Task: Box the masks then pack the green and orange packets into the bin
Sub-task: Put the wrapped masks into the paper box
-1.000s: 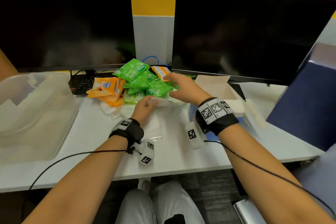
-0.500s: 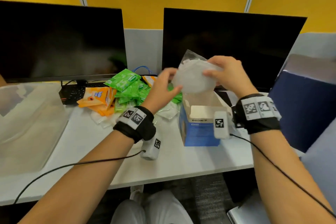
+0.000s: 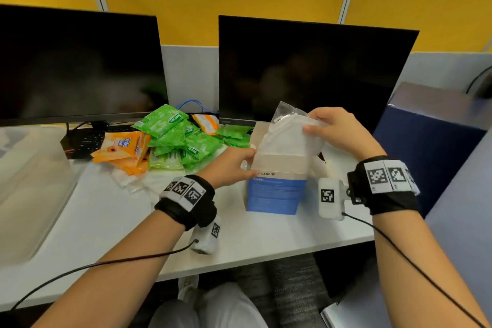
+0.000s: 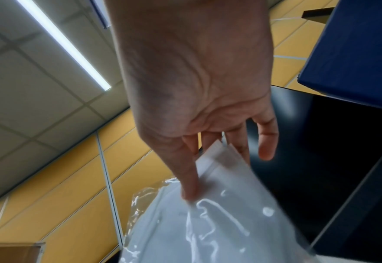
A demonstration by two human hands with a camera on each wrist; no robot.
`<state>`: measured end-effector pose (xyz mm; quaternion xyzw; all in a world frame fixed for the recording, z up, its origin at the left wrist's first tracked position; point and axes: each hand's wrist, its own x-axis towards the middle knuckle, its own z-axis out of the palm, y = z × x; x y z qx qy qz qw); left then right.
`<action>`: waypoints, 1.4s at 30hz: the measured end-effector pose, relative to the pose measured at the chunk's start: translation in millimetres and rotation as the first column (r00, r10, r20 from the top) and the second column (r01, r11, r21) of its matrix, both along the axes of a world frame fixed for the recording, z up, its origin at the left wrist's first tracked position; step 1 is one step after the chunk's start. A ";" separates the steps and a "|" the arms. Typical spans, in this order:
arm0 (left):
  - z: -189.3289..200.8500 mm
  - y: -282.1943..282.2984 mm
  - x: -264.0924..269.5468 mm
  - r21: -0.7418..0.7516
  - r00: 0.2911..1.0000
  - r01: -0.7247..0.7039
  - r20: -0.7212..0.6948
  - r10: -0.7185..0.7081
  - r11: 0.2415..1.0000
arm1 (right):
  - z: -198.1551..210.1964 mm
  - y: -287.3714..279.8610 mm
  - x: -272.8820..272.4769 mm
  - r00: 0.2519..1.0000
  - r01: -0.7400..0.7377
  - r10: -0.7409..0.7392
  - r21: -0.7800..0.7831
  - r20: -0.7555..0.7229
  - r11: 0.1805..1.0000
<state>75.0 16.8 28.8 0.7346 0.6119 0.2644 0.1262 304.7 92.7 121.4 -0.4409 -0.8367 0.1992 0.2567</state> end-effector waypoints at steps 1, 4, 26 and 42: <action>-0.7 -2.5 -5.2 0.025 1.000 -0.003 0.011 0.002 1.000 | 0.1 -1.3 -0.6 1.000 -0.018 0.018 -0.011 0.000 1.000; -3.2 -6.6 -25.5 0.128 0.997 -0.040 0.073 0.030 0.991 | 1.9 -9.2 -6.1 0.996 -0.084 0.085 -0.063 0.024 0.995; -1.1 -4.5 -20.3 -0.044 0.889 -0.458 -0.008 0.458 0.888 | -68.3 -43.9 -105.9 0.964 -0.105 0.176 -0.326 0.197 0.939; -17.9 -11.7 -6.4 -0.176 0.870 -0.297 0.354 0.342 0.938 | -74.3 -40.0 -128.6 0.970 -0.151 0.227 -0.511 0.091 0.846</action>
